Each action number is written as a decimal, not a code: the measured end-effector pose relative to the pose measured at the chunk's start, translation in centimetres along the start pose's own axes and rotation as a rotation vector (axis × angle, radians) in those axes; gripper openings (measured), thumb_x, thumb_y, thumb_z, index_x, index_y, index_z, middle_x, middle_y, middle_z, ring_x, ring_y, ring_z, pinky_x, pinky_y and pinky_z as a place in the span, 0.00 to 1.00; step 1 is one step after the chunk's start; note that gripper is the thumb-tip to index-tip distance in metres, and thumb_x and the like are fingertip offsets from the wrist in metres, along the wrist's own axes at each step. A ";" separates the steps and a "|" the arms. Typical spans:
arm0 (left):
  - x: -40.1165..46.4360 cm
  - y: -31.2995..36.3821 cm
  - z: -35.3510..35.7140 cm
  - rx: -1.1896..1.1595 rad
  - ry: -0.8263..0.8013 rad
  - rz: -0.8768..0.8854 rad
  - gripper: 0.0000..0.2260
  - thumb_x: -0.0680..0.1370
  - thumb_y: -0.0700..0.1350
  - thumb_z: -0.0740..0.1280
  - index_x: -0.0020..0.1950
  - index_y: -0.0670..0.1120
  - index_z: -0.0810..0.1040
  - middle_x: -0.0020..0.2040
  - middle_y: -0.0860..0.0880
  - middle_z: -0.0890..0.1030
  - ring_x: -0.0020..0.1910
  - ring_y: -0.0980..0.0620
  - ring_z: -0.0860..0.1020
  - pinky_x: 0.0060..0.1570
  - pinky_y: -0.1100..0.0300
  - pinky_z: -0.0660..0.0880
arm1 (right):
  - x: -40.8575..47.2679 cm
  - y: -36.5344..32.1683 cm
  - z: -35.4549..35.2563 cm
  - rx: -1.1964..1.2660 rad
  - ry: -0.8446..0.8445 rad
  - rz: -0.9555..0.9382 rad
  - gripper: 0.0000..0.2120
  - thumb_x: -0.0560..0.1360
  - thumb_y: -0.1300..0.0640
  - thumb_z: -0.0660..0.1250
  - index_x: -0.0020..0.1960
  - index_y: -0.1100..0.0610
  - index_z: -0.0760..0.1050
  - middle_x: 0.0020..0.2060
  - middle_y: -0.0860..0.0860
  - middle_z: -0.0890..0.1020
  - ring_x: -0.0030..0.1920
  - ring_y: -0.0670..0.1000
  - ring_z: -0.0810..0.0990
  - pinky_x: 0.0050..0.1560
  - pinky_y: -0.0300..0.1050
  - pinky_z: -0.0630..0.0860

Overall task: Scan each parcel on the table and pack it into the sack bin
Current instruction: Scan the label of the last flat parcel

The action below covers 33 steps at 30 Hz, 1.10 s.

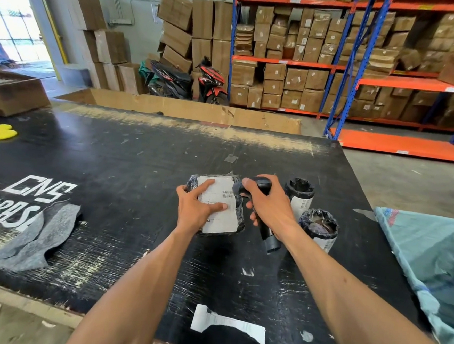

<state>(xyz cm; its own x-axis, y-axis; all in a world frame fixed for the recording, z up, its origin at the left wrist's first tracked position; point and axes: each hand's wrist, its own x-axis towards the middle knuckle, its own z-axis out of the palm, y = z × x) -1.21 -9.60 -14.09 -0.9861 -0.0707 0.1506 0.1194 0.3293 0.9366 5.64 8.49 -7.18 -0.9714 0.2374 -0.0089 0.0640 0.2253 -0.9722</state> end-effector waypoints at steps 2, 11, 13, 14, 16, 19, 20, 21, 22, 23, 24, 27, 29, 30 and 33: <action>-0.2 0.1 0.0 0.001 0.001 0.002 0.35 0.61 0.49 0.86 0.66 0.56 0.80 0.66 0.49 0.61 0.61 0.53 0.67 0.64 0.62 0.70 | -0.2 0.1 -0.2 0.004 0.001 -0.002 0.22 0.79 0.40 0.71 0.68 0.47 0.70 0.41 0.57 0.86 0.27 0.52 0.80 0.29 0.44 0.78; -0.8 0.7 0.8 -0.020 0.069 -0.011 0.33 0.64 0.49 0.85 0.67 0.57 0.80 0.63 0.51 0.60 0.59 0.51 0.68 0.65 0.58 0.71 | -1.6 1.8 -0.8 0.018 0.052 0.032 0.24 0.78 0.39 0.72 0.70 0.46 0.69 0.48 0.57 0.85 0.28 0.51 0.80 0.29 0.44 0.79; -1.1 0.5 0.9 -0.060 0.091 -0.039 0.32 0.64 0.49 0.85 0.66 0.58 0.80 0.64 0.51 0.60 0.60 0.51 0.68 0.63 0.59 0.71 | -2.2 3.2 -0.7 0.024 0.077 0.054 0.25 0.78 0.39 0.72 0.70 0.45 0.69 0.48 0.57 0.85 0.28 0.51 0.80 0.29 0.44 0.79; -1.3 0.4 0.9 -0.078 0.103 -0.051 0.32 0.63 0.50 0.85 0.66 0.59 0.80 0.65 0.50 0.60 0.60 0.51 0.68 0.62 0.60 0.71 | -2.6 4.0 -0.6 0.021 0.091 0.067 0.25 0.77 0.39 0.72 0.70 0.45 0.69 0.48 0.56 0.85 0.28 0.51 0.81 0.29 0.44 0.80; -1.6 0.0 0.9 -0.109 0.113 -0.073 0.32 0.63 0.50 0.85 0.66 0.59 0.80 0.66 0.50 0.60 0.61 0.52 0.68 0.60 0.61 0.71 | -3.4 5.7 -0.5 -0.003 0.110 0.102 0.25 0.77 0.39 0.72 0.70 0.44 0.69 0.46 0.55 0.86 0.29 0.51 0.81 0.30 0.47 0.82; -2.0 -0.4 0.8 -0.128 0.097 -0.100 0.32 0.63 0.49 0.85 0.65 0.59 0.80 0.66 0.50 0.60 0.61 0.52 0.69 0.58 0.63 0.70 | -4.5 8.3 -0.6 -0.090 0.127 0.150 0.25 0.77 0.38 0.72 0.69 0.43 0.68 0.44 0.54 0.86 0.30 0.52 0.83 0.32 0.52 0.85; -2.2 -0.6 0.8 -0.134 0.092 -0.107 0.32 0.63 0.49 0.85 0.65 0.59 0.81 0.66 0.50 0.60 0.61 0.52 0.69 0.58 0.63 0.70 | -4.8 9.1 -0.7 -0.132 0.132 0.166 0.25 0.77 0.38 0.72 0.69 0.43 0.67 0.45 0.53 0.85 0.30 0.53 0.84 0.32 0.53 0.85; -2.4 -0.8 0.8 -0.138 0.087 -0.112 0.32 0.63 0.49 0.85 0.65 0.59 0.81 0.67 0.50 0.60 0.61 0.52 0.69 0.58 0.63 0.71 | -5.0 9.8 -0.8 -0.176 0.134 0.181 0.26 0.77 0.37 0.71 0.69 0.44 0.67 0.45 0.53 0.85 0.30 0.54 0.84 0.32 0.54 0.85; -2.6 -0.9 0.9 -0.140 0.082 -0.112 0.32 0.63 0.49 0.85 0.65 0.59 0.81 0.67 0.50 0.60 0.61 0.51 0.70 0.57 0.63 0.71 | -5.2 10.4 -0.9 -0.214 0.133 0.196 0.26 0.77 0.37 0.71 0.69 0.45 0.66 0.45 0.53 0.84 0.29 0.55 0.85 0.32 0.54 0.86; -2.8 -1.0 0.9 -0.140 0.076 -0.112 0.32 0.64 0.48 0.85 0.65 0.59 0.80 0.66 0.50 0.60 0.61 0.52 0.69 0.57 0.63 0.71 | -5.4 10.9 -1.0 -0.252 0.128 0.213 0.27 0.77 0.36 0.70 0.69 0.46 0.65 0.45 0.53 0.84 0.28 0.56 0.85 0.32 0.55 0.86; -3.0 -1.1 1.0 -0.136 0.070 -0.112 0.32 0.64 0.48 0.85 0.66 0.59 0.80 0.66 0.51 0.59 0.61 0.52 0.69 0.57 0.64 0.70 | -5.6 11.3 -1.1 -0.291 0.120 0.229 0.27 0.77 0.36 0.69 0.69 0.47 0.65 0.46 0.53 0.84 0.28 0.55 0.86 0.33 0.55 0.86; -3.4 -1.3 1.2 -0.117 0.055 -0.111 0.32 0.63 0.49 0.85 0.66 0.59 0.80 0.67 0.51 0.59 0.62 0.52 0.69 0.59 0.62 0.70 | -6.0 11.9 -1.5 -0.399 0.107 0.266 0.27 0.78 0.35 0.67 0.69 0.48 0.64 0.43 0.52 0.85 0.26 0.53 0.85 0.38 0.54 0.86; -3.6 -1.5 1.4 -0.110 0.044 -0.111 0.33 0.63 0.50 0.85 0.65 0.60 0.80 0.68 0.50 0.60 0.62 0.51 0.69 0.60 0.62 0.70 | -6.2 12.2 -1.7 -0.452 0.111 0.286 0.28 0.79 0.34 0.65 0.70 0.49 0.64 0.43 0.50 0.84 0.27 0.53 0.86 0.43 0.53 0.86; -3.7 -1.6 1.5 -0.108 0.039 -0.111 0.33 0.63 0.50 0.85 0.66 0.60 0.80 0.68 0.49 0.60 0.62 0.51 0.69 0.59 0.62 0.70 | -6.2 12.3 -1.7 -0.476 0.115 0.295 0.28 0.79 0.33 0.64 0.70 0.49 0.64 0.43 0.50 0.84 0.28 0.53 0.86 0.46 0.53 0.86; -3.9 -1.7 1.7 -0.105 0.022 -0.109 0.33 0.63 0.49 0.85 0.67 0.59 0.80 0.67 0.49 0.61 0.61 0.52 0.69 0.58 0.64 0.69 | -6.1 12.6 -1.6 -0.573 0.126 0.305 0.31 0.76 0.28 0.62 0.70 0.48 0.66 0.45 0.50 0.84 0.39 0.55 0.89 0.56 0.54 0.83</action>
<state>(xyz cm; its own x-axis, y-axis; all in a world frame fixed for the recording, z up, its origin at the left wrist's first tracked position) 2.22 -8.27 -16.78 -0.9912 -0.1217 0.0521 0.0244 0.2188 0.9755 12.78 11.38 -18.95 -0.8585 0.4709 -0.2033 0.4775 0.5892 -0.6518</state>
